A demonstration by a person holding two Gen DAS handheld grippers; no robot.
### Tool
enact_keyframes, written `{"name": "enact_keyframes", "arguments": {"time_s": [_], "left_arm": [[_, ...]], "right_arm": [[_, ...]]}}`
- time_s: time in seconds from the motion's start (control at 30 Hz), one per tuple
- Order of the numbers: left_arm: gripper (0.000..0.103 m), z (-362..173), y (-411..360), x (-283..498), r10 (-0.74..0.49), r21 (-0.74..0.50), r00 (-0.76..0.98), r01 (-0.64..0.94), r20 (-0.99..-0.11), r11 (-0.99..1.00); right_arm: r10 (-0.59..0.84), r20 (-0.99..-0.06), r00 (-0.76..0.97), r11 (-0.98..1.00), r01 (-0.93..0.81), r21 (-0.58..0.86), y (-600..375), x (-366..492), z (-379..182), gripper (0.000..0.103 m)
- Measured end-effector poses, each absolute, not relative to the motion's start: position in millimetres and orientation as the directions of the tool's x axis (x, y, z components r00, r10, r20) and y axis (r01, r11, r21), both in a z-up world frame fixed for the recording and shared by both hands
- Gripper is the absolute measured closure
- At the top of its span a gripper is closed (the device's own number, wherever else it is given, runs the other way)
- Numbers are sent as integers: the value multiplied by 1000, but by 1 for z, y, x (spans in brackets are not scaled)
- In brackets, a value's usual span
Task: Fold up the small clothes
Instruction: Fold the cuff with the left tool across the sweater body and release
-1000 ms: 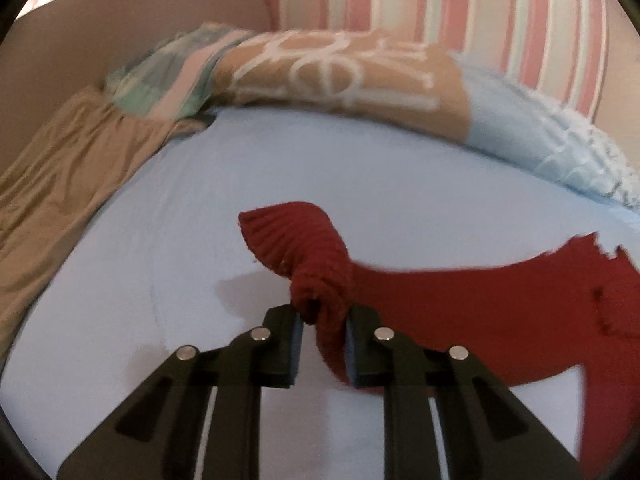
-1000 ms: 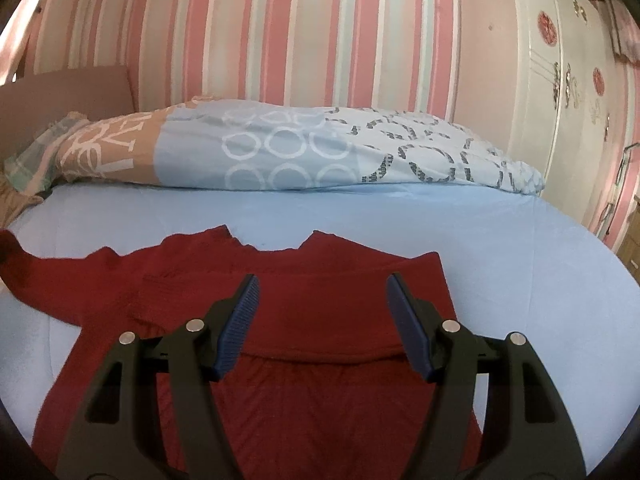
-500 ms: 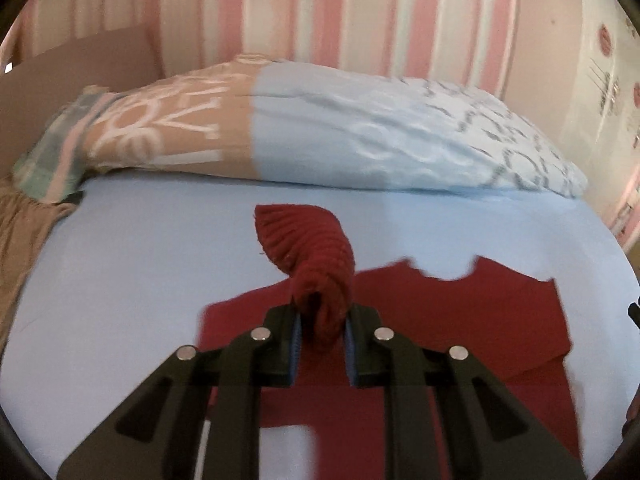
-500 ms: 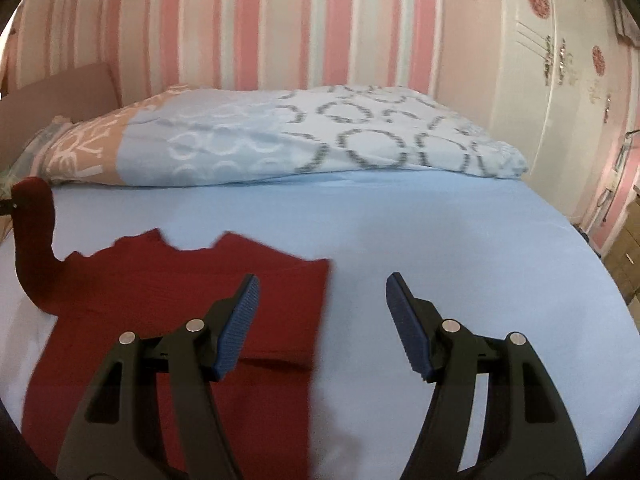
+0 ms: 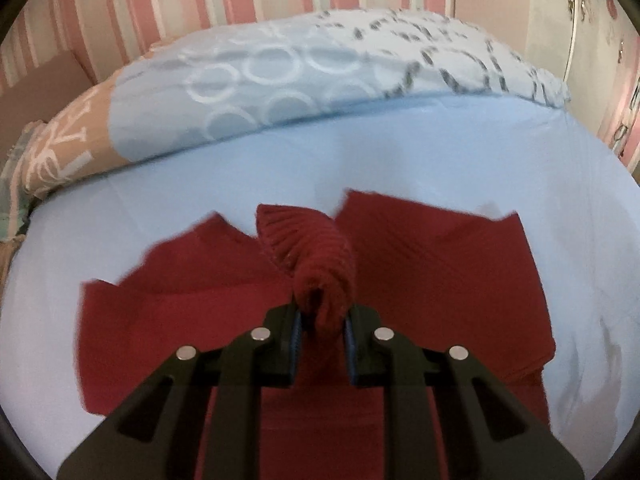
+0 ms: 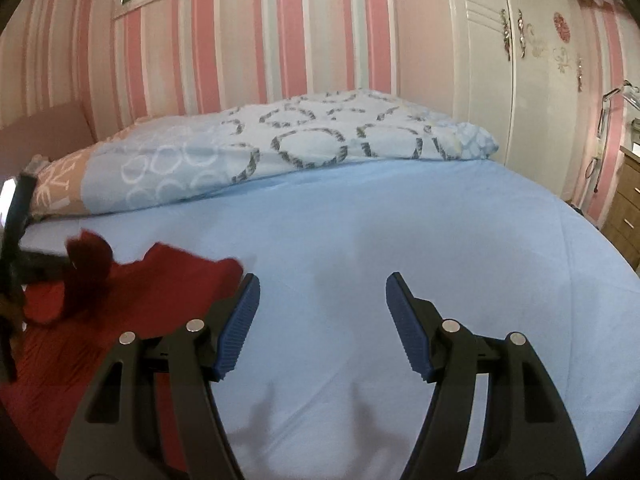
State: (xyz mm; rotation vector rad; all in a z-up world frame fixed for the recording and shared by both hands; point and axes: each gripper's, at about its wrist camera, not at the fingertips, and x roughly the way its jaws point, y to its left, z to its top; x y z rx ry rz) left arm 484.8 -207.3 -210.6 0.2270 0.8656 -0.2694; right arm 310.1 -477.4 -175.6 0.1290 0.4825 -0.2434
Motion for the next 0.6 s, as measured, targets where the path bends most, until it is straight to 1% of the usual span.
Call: {"name": "enact_keyframes", "arguments": {"time_s": [0.17,0.33,0.4,0.47,0.53,0.6], "left_arm": [[86,-227,-232,473,-130,105,618,329,-775,939],[85,-233,-246,460,-146,81,623,321,-769,944],[83,-236,-253,457,-147,78,624,319,-768,945],[68,-238,-262,455,-157,72,619,328,-770,942],[26,-241,-278,451,-175,70,599,362,-781,929],[22,-235,-293,438,-186,109,636,396,-749,912]], "right_arm": [[-213,-436,874,957,276,85,-494,313,-184,36],[-217,-450,866,954,287,93,-502,318,-192,36],[-210,-455,865,954,282,97,-502,318,-194,36],[-208,-456,865,956,278,92,-500,318,-194,36],[-210,-456,865,958,276,82,-497,319,-195,36],[-209,-457,864,957,276,84,-497,320,-195,36]]}}
